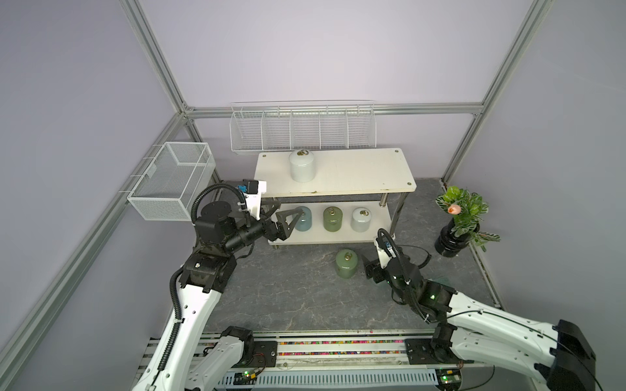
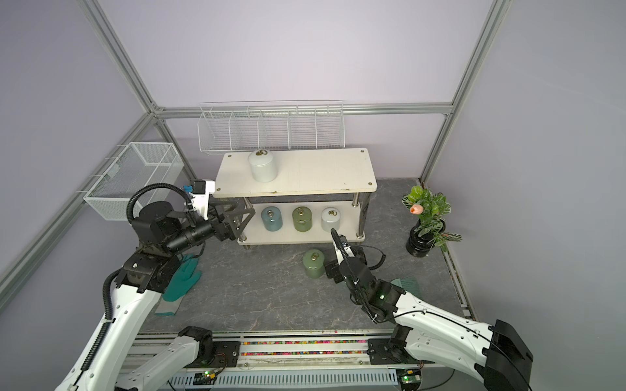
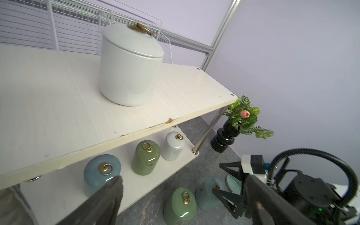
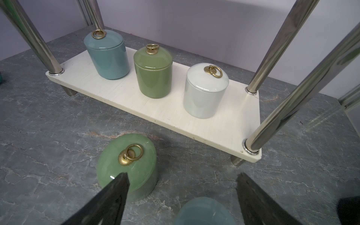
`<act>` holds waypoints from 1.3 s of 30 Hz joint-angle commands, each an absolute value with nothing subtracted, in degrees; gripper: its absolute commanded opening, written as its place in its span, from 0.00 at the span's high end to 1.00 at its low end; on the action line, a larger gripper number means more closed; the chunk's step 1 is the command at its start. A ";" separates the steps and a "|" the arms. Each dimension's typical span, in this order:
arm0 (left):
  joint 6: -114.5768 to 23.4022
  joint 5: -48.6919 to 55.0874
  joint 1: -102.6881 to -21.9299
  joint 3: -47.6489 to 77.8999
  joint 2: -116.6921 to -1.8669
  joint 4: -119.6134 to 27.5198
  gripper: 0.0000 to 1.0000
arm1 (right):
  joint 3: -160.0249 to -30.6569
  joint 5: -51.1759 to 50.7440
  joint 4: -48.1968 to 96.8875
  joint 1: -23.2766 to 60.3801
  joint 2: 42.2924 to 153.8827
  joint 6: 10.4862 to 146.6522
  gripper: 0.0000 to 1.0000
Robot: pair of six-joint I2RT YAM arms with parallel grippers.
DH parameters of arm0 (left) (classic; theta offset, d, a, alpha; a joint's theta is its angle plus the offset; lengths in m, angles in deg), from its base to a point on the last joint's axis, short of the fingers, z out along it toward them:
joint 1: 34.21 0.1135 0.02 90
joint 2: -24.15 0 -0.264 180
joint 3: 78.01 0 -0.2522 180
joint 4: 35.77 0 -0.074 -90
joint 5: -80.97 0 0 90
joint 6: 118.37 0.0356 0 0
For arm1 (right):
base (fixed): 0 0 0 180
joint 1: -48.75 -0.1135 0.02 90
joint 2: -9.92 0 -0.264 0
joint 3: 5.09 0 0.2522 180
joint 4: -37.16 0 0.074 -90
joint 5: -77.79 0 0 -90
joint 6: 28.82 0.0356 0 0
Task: Remove the tea canisters from the shelf
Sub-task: Place the tea canister at the center of the board, then pick up the tea canister from the shelf.
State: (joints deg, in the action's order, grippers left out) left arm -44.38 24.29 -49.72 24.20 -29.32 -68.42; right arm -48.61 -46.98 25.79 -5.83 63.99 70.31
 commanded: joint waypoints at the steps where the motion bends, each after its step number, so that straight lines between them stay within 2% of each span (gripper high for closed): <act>1: -44.15 20.66 -49.93 21.69 -29.99 -68.11 0.01 | -50.15 -46.76 26.82 -6.31 64.67 68.96 0.11; 8: -52.32 11.38 -49.93 21.61 -28.36 -63.08 0.01 | -50.14 -46.32 27.99 -6.44 65.13 68.48 0.11; 13: -59.13 16.10 -49.91 24.95 -26.93 -53.51 0.01 | -50.91 -46.31 27.97 -6.79 65.56 67.84 0.11; 19: -62.99 9.21 -49.60 24.92 -26.87 -58.29 0.01 | -51.48 -46.82 27.59 -7.14 66.00 67.25 0.11; 23: -59.99 11.91 -49.50 22.04 -30.11 -63.53 0.01 | -51.64 -47.18 27.68 -7.25 66.39 66.73 0.11; 30: -42.36 7.71 -49.51 23.67 -29.65 -66.88 0.01 | -51.80 -47.63 27.66 -7.32 67.09 66.60 0.11; 39: -34.75 10.52 -49.50 24.48 -27.85 -62.09 0.00 | -52.16 -47.48 28.12 -7.27 68.72 66.18 0.11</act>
State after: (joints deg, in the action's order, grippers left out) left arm -39.70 8.79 -49.61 24.99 -27.18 -64.18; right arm -50.77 -46.89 26.53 -6.90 68.34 67.10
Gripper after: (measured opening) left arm 0.995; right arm 0.889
